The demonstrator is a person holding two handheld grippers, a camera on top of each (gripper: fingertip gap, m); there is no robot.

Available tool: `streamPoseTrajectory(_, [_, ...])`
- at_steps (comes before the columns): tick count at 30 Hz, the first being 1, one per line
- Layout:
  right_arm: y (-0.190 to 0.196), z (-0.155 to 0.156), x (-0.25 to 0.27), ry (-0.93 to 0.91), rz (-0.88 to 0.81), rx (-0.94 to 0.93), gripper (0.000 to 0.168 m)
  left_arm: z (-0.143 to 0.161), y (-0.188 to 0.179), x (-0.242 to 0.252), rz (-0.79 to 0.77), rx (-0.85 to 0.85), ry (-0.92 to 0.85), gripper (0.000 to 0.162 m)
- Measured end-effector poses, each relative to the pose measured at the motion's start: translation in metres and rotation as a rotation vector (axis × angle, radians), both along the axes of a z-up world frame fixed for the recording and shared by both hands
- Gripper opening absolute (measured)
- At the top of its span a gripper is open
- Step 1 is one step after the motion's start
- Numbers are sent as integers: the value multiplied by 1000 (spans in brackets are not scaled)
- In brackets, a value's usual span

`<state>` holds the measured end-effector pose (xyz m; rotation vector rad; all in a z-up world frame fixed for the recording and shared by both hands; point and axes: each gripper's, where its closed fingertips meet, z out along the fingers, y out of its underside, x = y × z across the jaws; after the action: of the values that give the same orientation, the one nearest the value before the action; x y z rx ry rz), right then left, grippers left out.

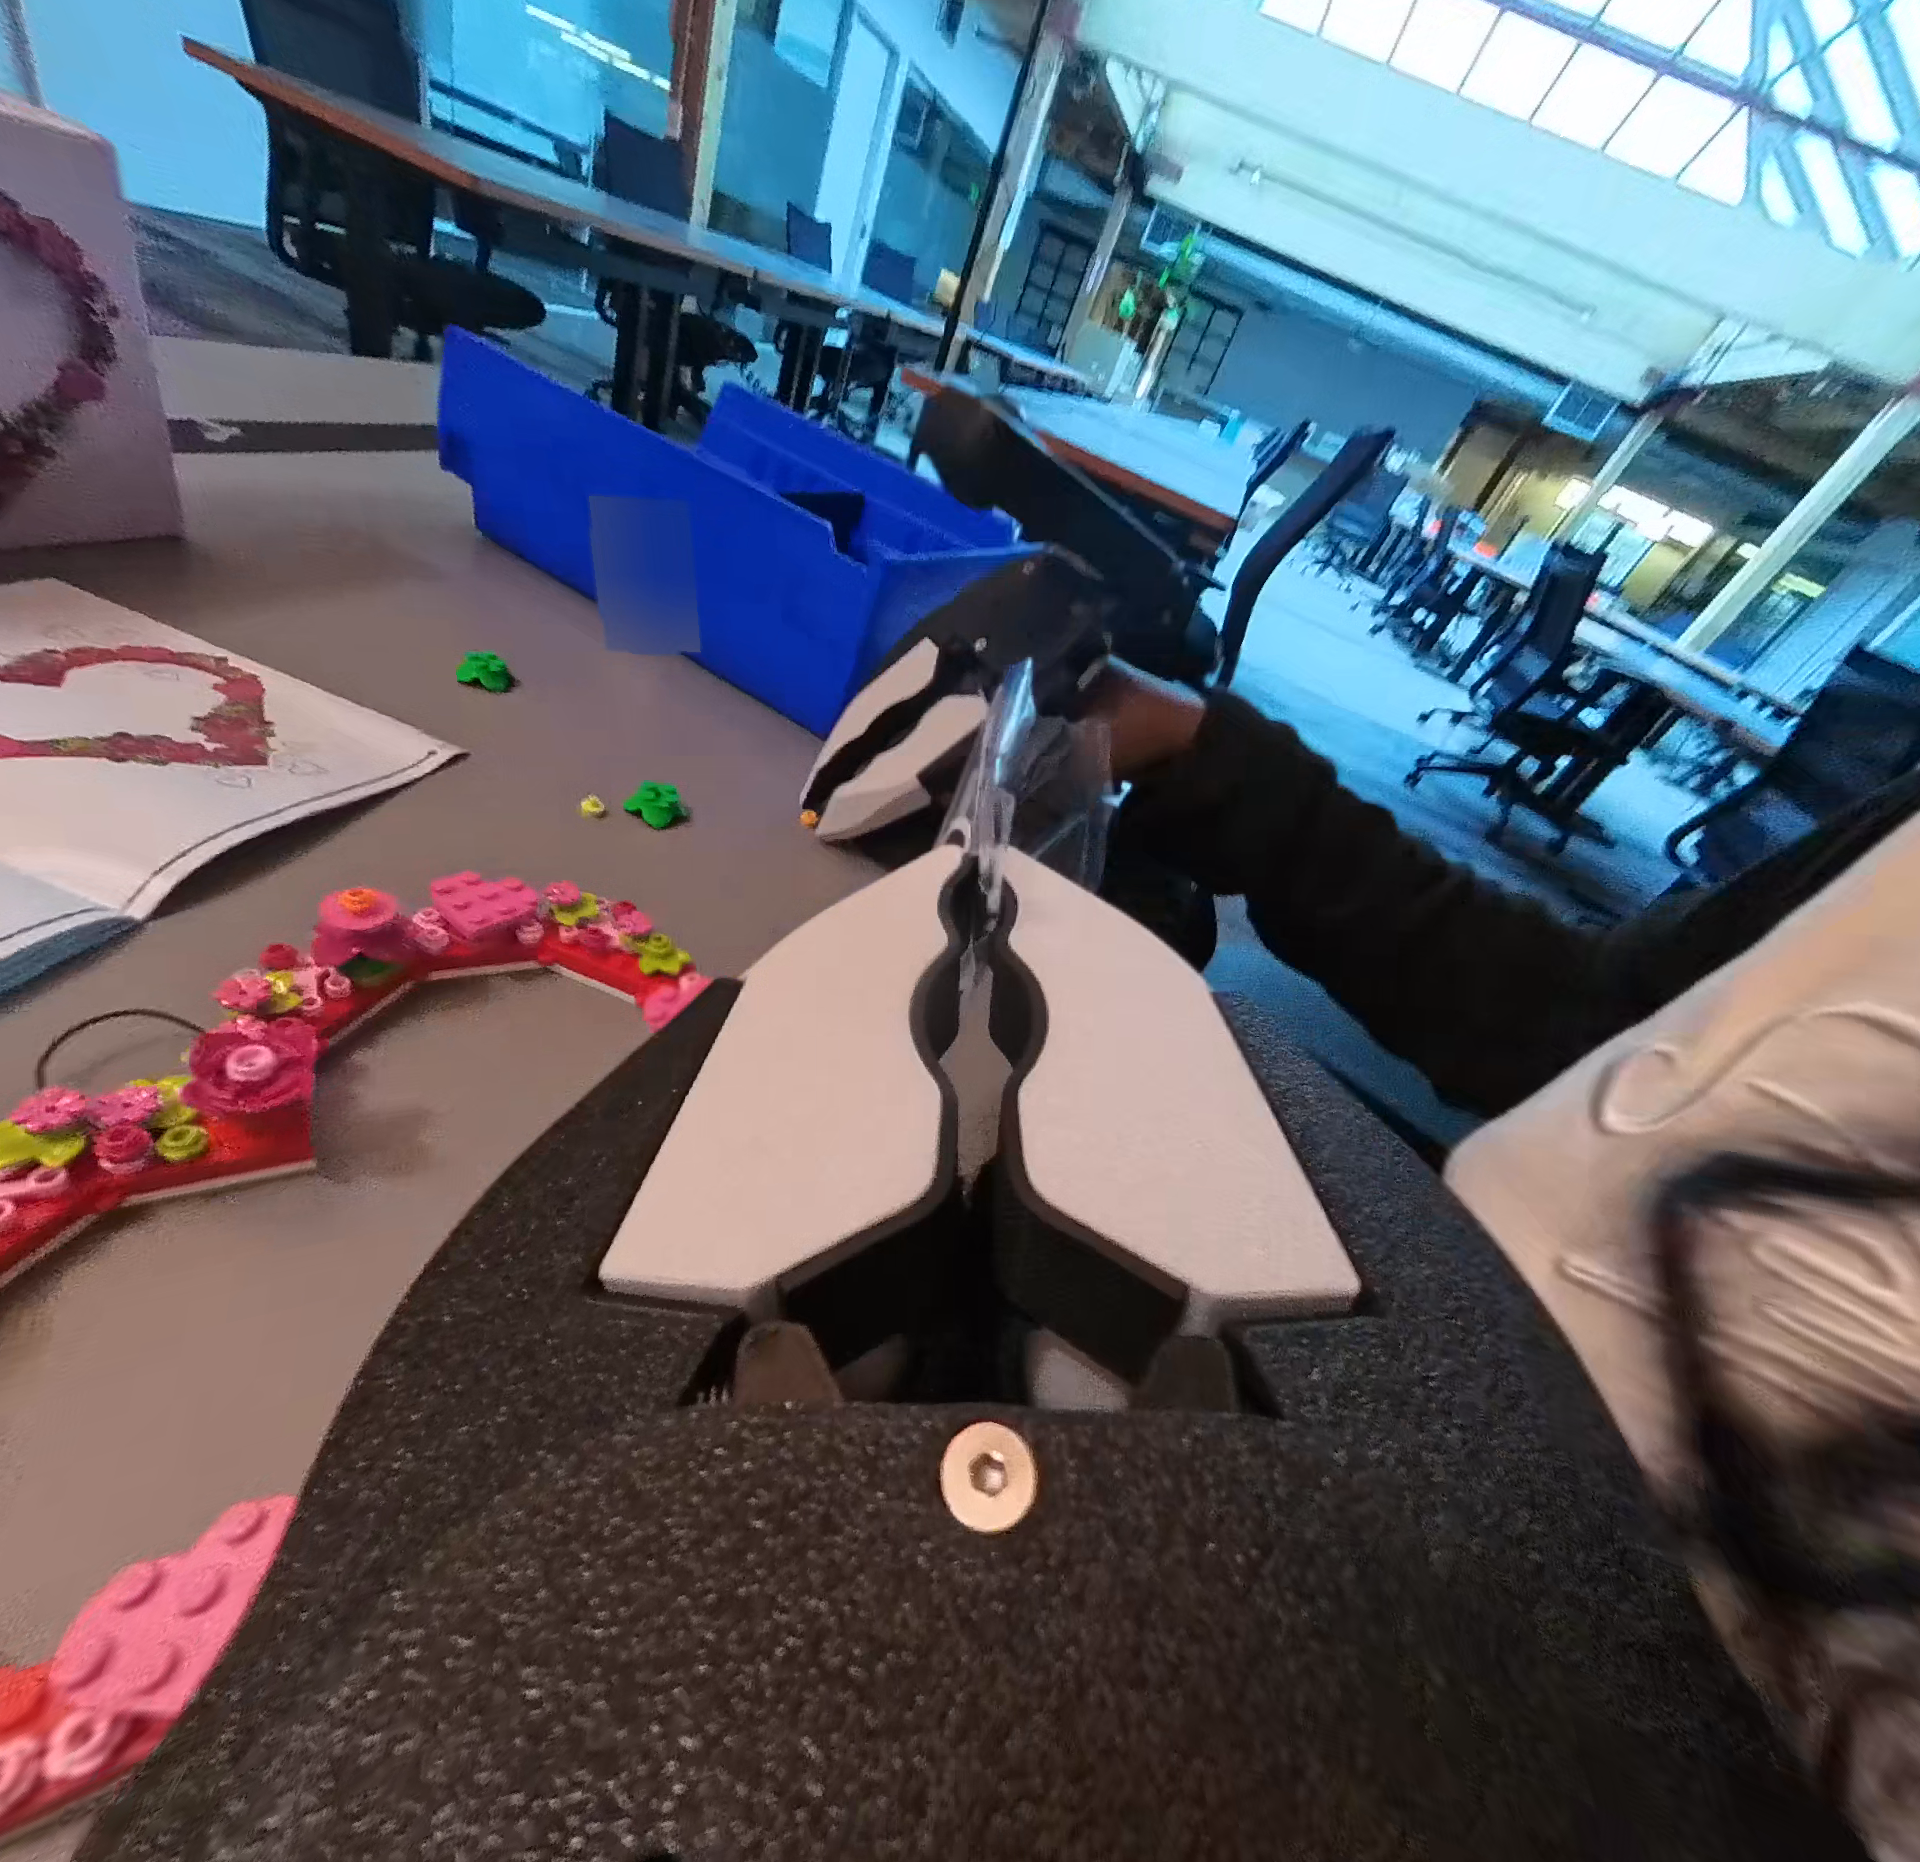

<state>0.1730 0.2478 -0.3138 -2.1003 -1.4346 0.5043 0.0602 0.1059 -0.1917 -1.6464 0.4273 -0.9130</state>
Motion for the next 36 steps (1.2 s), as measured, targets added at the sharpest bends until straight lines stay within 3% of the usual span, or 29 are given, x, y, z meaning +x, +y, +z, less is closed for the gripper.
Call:
streamPoseTrajectory(2, [0, -1, -2, 11, 6, 16, 7, -8, -1, 7, 21, -7, 48, 0])
streamPoseTrajectory(7, [-3, 11, -7, 74, 24, 60, 7, -20, 4, 16, 96, -38, 73, 0])
streamPoseTrajectory(9, [-23, 41, -19, 220, 72, 26, 7, -24, 8, 17, 126, -48, 80, 0])
streamPoseTrajectory(12, [-80, 111, -40, 515, 224, -5, 7, -30, 10, 19, 152, -76, 65, 0])
streamPoseTrajectory(14, [-114, 139, -49, 612, 295, -12, 7, -34, 9, 23, 160, -85, 66, 0])
streamPoseTrajectory(16, [-131, 144, -59, 604, 308, 9, 7, -39, 7, 28, 159, -87, 82, 0])
streamPoseTrajectory(19, [-138, 119, -68, 461, 285, -1, 7, -43, 5, 36, 157, -94, 76, 0])
streamPoseTrajectory(23, [-130, 85, -67, 284, 222, 44, 7, -43, 1, 42, 144, -106, 58, 0])
streamPoseTrajectory(31, [-126, 100, -62, 272, 272, 70, 18, -44, 1, 36, 157, -102, 64, 0])
streamPoseTrajectory(34, [-77, 128, -54, 333, 186, 183, 9, -46, -1, 33, 164, -101, 71, 0])
streamPoseTrajectory(36, [-29, 111, -52, 251, 93, 161, 11, -47, 0, 32, 162, -103, 63, 0])
